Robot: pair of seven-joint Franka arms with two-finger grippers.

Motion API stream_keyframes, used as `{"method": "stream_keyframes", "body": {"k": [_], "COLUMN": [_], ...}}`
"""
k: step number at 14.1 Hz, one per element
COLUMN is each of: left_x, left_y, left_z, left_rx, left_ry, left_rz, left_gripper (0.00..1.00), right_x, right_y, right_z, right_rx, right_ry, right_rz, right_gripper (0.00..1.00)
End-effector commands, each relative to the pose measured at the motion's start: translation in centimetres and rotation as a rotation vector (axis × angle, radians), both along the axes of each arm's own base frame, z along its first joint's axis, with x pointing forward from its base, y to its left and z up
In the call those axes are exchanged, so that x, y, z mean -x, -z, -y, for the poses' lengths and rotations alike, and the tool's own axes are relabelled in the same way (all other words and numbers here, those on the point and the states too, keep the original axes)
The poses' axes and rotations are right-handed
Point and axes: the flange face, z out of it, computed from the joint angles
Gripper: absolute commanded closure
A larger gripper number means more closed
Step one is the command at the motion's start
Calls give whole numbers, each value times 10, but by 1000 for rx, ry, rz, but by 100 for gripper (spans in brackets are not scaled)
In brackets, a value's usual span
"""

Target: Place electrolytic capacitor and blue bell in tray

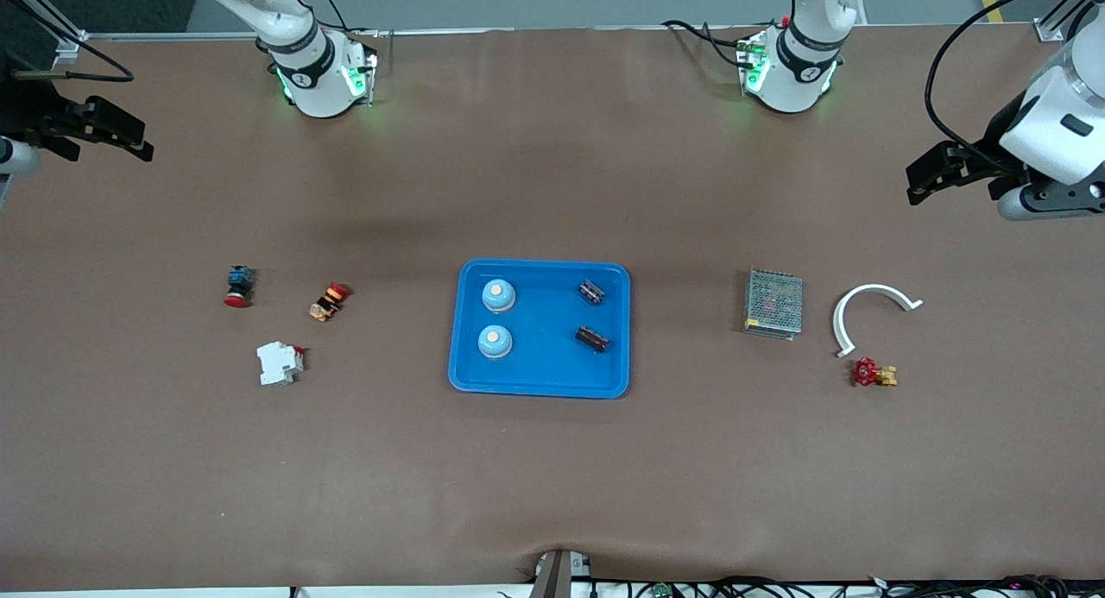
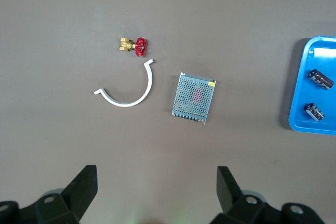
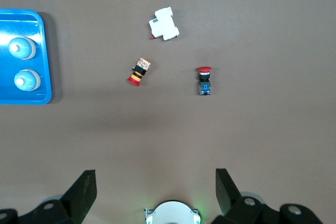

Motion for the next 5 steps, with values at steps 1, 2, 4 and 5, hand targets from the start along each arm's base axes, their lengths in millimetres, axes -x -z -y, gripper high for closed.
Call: {"method": "stream_keyframes", "body": {"k": [1,2,4,5], "left_x": [2,2,2,2], "left_y": [-12,-11,-11,-11], "left_z": [-3,-1,-1,0], "left_rx": [1,1,2,2], "left_ry": [21,25,30,32], "left_rz": [18,16,16,16], "left_gripper": [0,0,0,0], "right_x": [8,10,12,12], "right_y": [-5,-8,-10,-11], "right_z": [0,1,1,1], "right_rx": [-8,-7,-5,-2], "right_ry": [11,13,13,13], "right_rz": [6,13,19,23], "right_gripper": [0,0,0,0]}}
